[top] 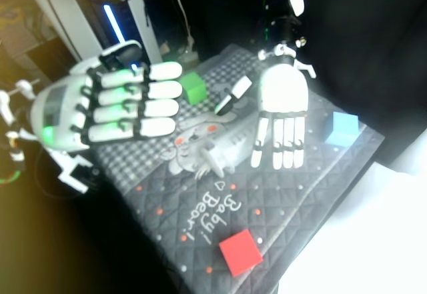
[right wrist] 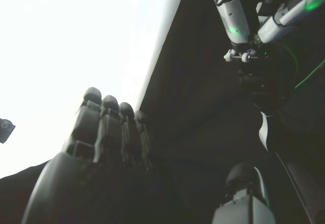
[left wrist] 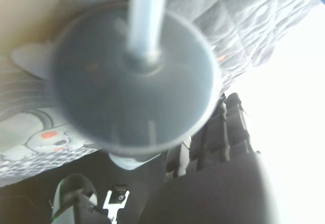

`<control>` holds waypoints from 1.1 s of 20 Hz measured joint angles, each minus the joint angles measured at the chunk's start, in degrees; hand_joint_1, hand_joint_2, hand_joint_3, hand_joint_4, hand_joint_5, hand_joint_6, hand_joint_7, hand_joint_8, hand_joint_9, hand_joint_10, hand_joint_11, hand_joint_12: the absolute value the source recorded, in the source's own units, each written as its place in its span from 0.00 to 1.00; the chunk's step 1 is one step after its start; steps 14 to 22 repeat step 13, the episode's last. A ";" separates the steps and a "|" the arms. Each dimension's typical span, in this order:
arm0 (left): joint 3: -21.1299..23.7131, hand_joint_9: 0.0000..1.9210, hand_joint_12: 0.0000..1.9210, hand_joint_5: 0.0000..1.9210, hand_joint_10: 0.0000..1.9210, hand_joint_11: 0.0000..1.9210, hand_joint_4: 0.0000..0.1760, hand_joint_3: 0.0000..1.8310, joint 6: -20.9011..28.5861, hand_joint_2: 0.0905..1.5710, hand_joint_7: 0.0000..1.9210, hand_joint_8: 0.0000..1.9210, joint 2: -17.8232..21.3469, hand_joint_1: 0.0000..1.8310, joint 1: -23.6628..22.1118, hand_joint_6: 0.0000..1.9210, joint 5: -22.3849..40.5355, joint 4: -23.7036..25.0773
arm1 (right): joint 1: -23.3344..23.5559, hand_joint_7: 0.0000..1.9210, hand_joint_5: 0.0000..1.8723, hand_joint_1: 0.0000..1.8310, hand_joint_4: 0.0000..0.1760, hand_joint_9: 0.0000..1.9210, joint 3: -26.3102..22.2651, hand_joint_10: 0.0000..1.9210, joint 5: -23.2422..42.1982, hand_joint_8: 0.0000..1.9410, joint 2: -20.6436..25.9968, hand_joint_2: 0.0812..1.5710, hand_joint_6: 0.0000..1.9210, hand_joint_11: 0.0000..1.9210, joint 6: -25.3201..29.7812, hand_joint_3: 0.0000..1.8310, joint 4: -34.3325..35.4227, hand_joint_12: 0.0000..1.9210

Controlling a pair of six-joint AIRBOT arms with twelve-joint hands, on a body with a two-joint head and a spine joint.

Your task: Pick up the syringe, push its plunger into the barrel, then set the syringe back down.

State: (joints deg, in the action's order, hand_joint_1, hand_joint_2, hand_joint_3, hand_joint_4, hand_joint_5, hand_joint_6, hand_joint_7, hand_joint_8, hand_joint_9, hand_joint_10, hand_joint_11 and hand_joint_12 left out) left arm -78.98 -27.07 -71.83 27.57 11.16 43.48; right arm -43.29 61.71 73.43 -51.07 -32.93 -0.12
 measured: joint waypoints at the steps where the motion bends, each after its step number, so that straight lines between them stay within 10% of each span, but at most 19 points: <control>1: 0.85 0.00 0.00 0.00 0.00 0.00 1.00 0.00 -0.04 0.40 0.00 0.00 1.42 0.07 -0.04 0.00 1.29 -0.20 | 0.00 0.00 0.00 0.02 0.00 0.00 -0.20 0.00 0.04 0.00 0.00 0.55 0.00 0.00 -0.02 0.00 0.07 0.00; 5: 6.03 0.00 0.00 0.00 0.00 0.00 1.00 0.00 -2.49 0.42 0.00 0.00 8.83 0.10 -2.40 0.00 5.05 -2.12 | 0.00 0.00 0.01 0.10 0.00 0.00 -0.70 0.00 0.87 0.00 0.04 0.51 0.00 0.01 -0.22 0.00 0.39 0.01; 7: 8.41 0.00 0.00 0.00 0.00 0.00 0.72 0.00 -2.60 0.43 0.00 0.00 12.35 0.13 -4.87 0.00 7.69 -1.42 | 0.00 0.00 0.01 0.10 0.00 0.00 -1.25 0.00 1.70 0.00 0.02 0.47 0.00 0.03 -0.68 0.00 0.20 0.01; 8: 9.94 0.00 0.00 0.00 0.00 0.00 0.65 0.01 -2.64 0.45 0.00 0.00 14.32 0.17 -5.75 0.00 9.81 -1.46 | 0.00 0.10 0.11 0.18 0.74 0.08 -1.27 0.01 1.75 0.01 0.04 0.54 0.01 0.09 -0.79 0.01 -0.17 0.03; 10: 12.81 0.00 0.00 0.00 0.00 0.00 0.72 0.00 -3.23 0.47 0.00 0.00 18.27 0.14 -6.14 0.00 15.15 -3.61 | 0.00 0.12 0.14 0.02 0.82 0.08 -1.51 0.00 2.03 0.00 0.42 0.94 0.00 0.05 -1.05 0.02 0.26 0.02; 11: 14.32 0.00 0.00 0.00 0.00 0.00 0.64 0.01 -4.92 0.50 0.00 0.00 20.20 0.15 -6.16 0.00 16.98 -5.62 | 0.00 0.10 0.12 0.00 0.76 0.07 -1.68 0.00 2.21 0.00 0.63 0.93 0.00 0.04 -1.18 0.01 0.31 0.01; 12: 16.35 0.00 0.00 0.00 0.00 0.00 0.80 0.01 -8.07 0.59 0.00 0.00 22.82 0.16 -6.27 0.00 19.19 -7.85 | 0.00 0.09 0.12 0.00 0.89 0.06 -1.86 0.00 2.80 0.00 0.79 0.95 0.00 0.04 -1.64 0.01 0.72 0.01; 13: 17.22 0.00 0.00 0.00 0.00 0.00 0.75 0.01 -9.60 0.60 0.00 0.00 23.89 0.19 -6.32 0.00 20.26 -8.83 | 0.00 0.11 0.15 0.00 0.98 0.08 -1.97 0.00 3.04 0.00 0.90 0.95 0.00 0.06 -1.68 0.00 1.01 0.03; 22: 17.22 0.00 0.00 0.00 0.00 0.00 0.75 0.01 -9.60 0.60 0.00 0.00 23.89 0.19 -6.32 0.00 20.26 -8.83 | 0.00 0.11 0.15 0.00 0.98 0.08 -1.97 0.00 3.04 0.00 0.90 0.95 0.00 0.06 -1.68 0.00 1.01 0.03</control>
